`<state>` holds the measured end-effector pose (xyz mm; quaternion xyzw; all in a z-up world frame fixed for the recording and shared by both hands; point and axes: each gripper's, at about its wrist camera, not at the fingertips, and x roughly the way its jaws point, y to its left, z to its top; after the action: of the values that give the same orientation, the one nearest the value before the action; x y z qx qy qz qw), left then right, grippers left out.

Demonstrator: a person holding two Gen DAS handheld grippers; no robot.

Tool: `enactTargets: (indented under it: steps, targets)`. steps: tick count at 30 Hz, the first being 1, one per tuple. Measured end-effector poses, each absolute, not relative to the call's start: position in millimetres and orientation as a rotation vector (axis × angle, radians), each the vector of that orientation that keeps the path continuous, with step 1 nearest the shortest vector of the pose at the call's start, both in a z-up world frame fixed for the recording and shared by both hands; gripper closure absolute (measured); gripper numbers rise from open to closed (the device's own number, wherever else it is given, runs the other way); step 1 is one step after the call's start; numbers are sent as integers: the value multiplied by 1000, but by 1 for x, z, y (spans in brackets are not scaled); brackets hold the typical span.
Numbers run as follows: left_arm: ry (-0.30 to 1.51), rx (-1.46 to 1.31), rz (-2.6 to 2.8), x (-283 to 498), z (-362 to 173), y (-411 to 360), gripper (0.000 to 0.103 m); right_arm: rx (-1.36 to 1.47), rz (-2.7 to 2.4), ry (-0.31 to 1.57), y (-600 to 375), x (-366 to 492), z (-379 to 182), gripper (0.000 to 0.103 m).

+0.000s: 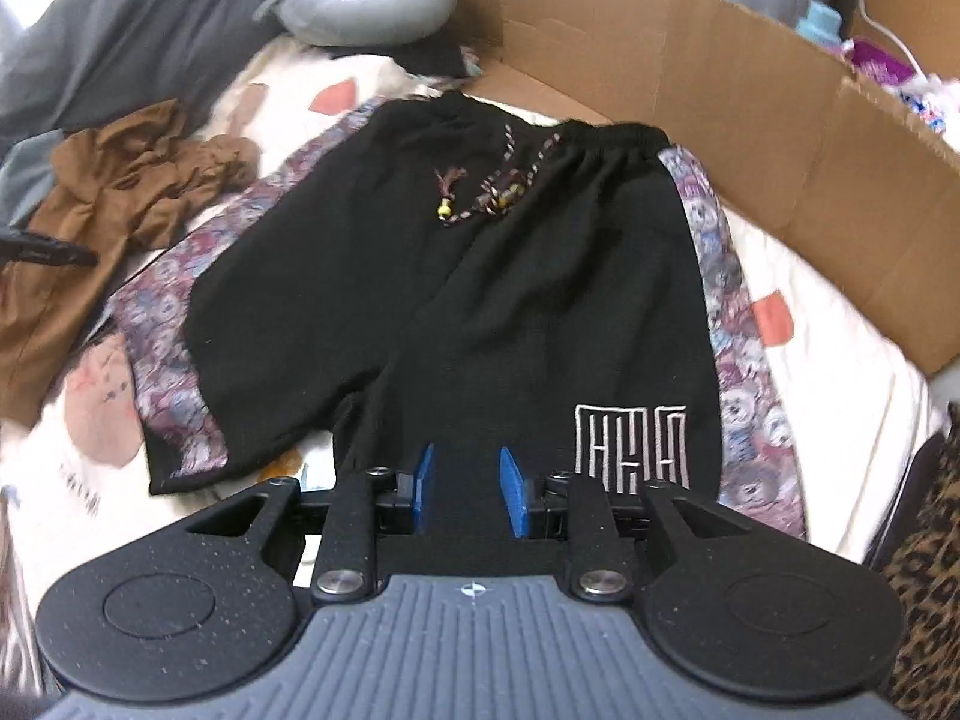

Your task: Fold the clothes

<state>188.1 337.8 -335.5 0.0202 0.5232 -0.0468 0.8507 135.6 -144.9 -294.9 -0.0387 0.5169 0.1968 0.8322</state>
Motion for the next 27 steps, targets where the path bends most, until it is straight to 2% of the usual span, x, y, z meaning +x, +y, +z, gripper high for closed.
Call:
enactTargets:
  steps: [14, 20, 22, 27]
  targets:
    - [1108, 157, -168, 190, -383, 341, 69, 209, 448, 1141, -82, 103, -351, 72]
    - [1100, 146, -194, 192, -391, 343, 70, 207, 514, 1173, -41, 93, -364, 72]
    - [1101, 140, -199, 191, -394, 344, 84, 196, 527, 1179, -30, 92, -366, 72]
    - [1079, 138, -217, 188, -394, 350, 94, 160, 558, 1210, -8, 91, -375, 72]
